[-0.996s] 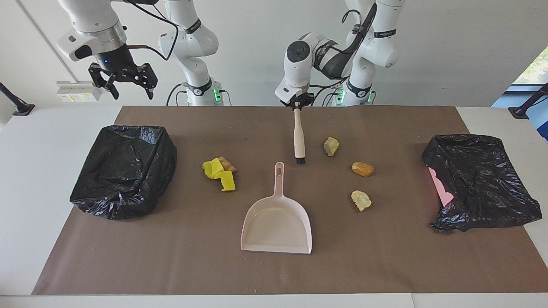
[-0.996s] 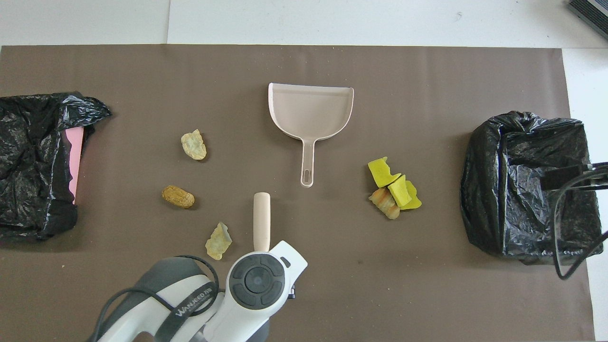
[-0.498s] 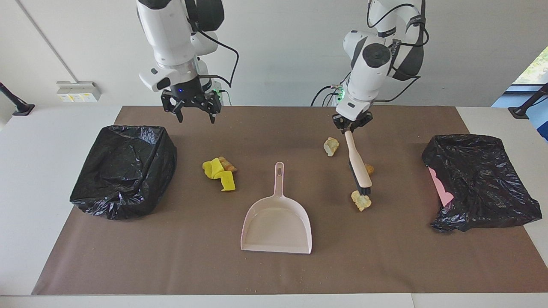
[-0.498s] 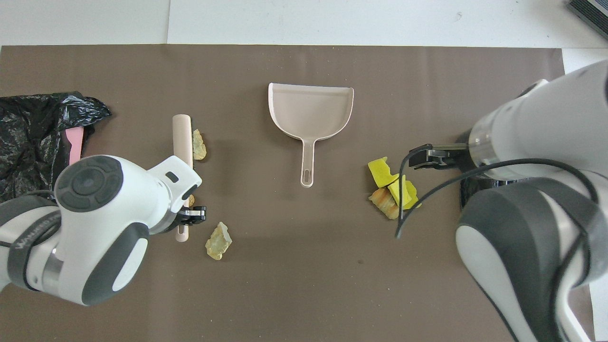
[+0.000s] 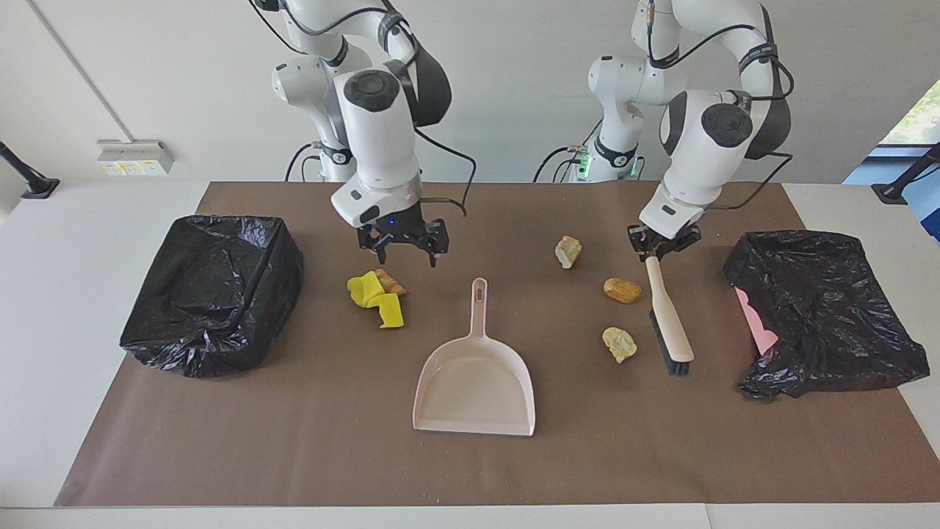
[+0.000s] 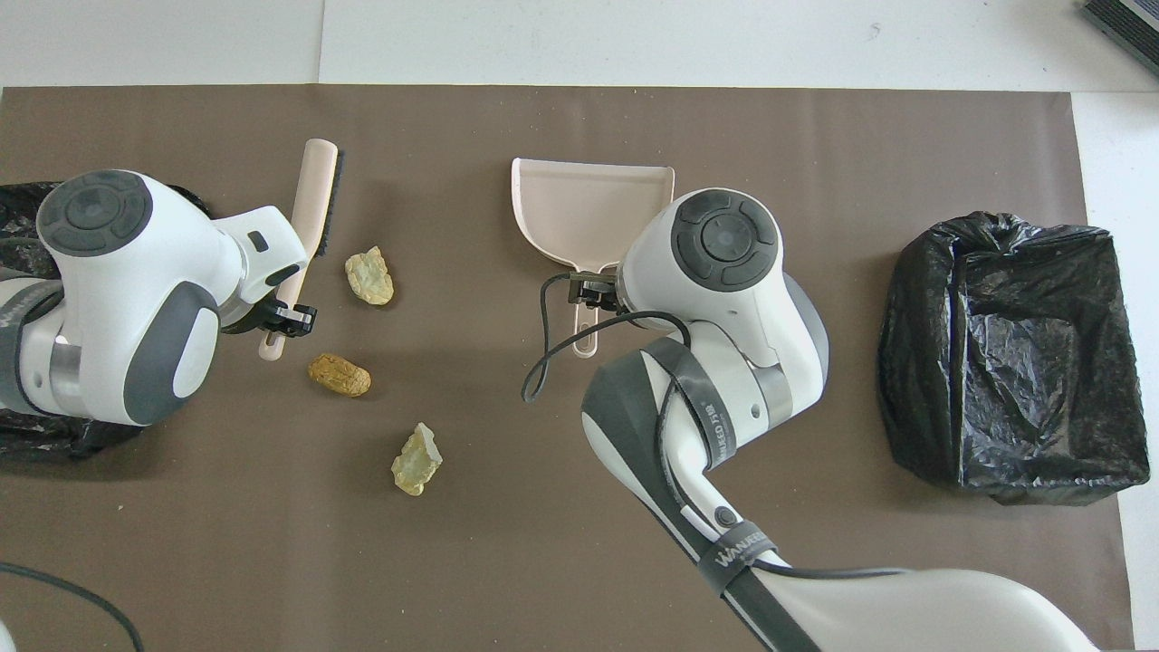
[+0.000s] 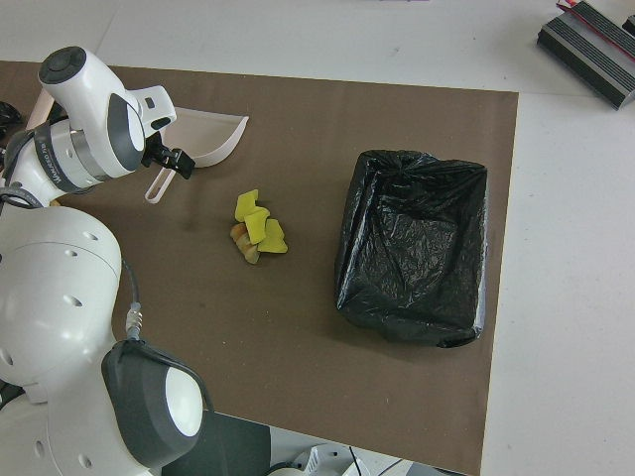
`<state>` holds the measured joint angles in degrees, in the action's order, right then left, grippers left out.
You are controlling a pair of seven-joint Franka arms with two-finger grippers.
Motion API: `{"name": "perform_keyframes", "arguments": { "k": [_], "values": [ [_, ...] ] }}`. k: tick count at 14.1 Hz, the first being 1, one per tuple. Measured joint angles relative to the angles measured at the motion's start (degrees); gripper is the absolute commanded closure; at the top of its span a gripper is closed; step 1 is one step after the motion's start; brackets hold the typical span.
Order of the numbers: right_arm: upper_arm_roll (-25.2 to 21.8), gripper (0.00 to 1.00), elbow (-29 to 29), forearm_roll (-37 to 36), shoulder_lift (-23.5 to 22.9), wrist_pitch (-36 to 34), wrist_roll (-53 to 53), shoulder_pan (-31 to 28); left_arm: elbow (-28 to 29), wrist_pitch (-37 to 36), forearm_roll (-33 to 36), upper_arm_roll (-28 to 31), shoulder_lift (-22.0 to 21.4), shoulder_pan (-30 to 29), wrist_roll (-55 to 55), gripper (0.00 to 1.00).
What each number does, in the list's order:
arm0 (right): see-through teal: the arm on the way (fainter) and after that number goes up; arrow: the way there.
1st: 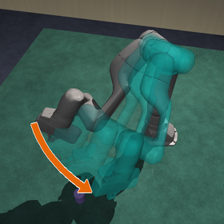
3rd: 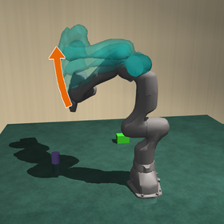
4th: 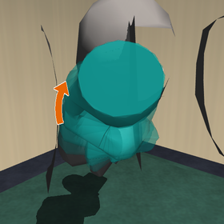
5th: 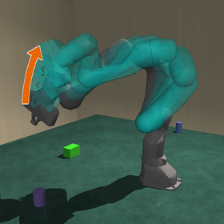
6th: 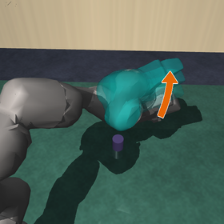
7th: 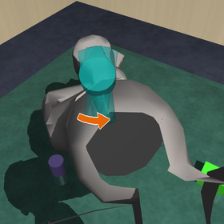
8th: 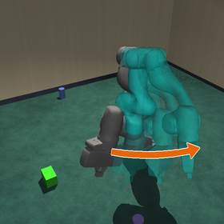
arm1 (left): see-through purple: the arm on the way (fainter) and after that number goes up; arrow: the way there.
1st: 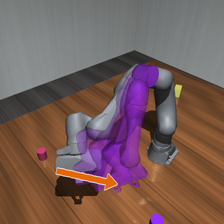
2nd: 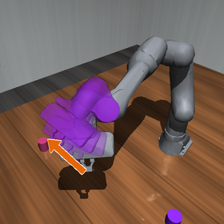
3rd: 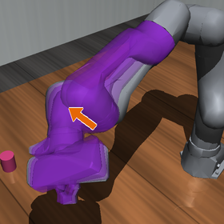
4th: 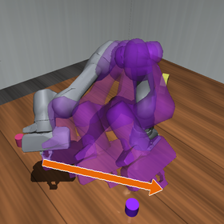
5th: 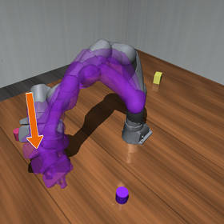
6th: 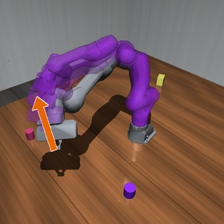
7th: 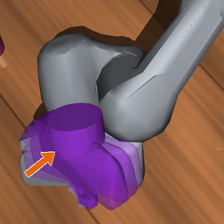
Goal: Sweep and dump trash in bin
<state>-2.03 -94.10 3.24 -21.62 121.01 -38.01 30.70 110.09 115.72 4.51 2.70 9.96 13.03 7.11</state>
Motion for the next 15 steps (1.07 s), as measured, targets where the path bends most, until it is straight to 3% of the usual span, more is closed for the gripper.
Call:
{"name": "perform_keyframes", "arguments": {
  "k": [4, 9, 11, 13, 14, 15],
  "values": [
    [-0.03, 0.0, 2.31, 0.0, -5.48, 5.36, -2.33, 2.41, -0.58, -0.25, 2.04, -0.03, 2.86, -2.15, 9.14, 1.0],
    [-0.52, 0.01, 1.88, 0.0, -6.2, 5.48, -2.33, 2.13, -0.67, -4.84, 2.28, -0.2, 3.09, -3.49, 26.02, 1.0],
    [-0.54, 0.22, 1.61, 0.0, -6.2, 5.42, -2.33, 2.13, -0.68, -8.12, 2.3, -0.86, 2.82, -3.41, 28.47, 1.0],
    [-0.53, 0.89, 1.26, 0.0, -6.2, 5.35, -2.33, 2.18, -0.7, -11.19, 2.31, -1.43, 2.34, -2.16, 29.3, 1.0],
    [-0.54, 1.0, 1.12, -0.01, -6.2, 5.19, -2.33, 2.16, -0.72, -12.82, 2.31, -1.61, 2.03, -1.03, 29.32, 1.0],
    [-0.55, 1.0, 1.16, -0.02, -6.19, 4.9, -2.33, 2.14, -0.72, -14.42, 2.31, -1.7, 1.71, 0.37, 29.32, 1.0]
  ]
}}
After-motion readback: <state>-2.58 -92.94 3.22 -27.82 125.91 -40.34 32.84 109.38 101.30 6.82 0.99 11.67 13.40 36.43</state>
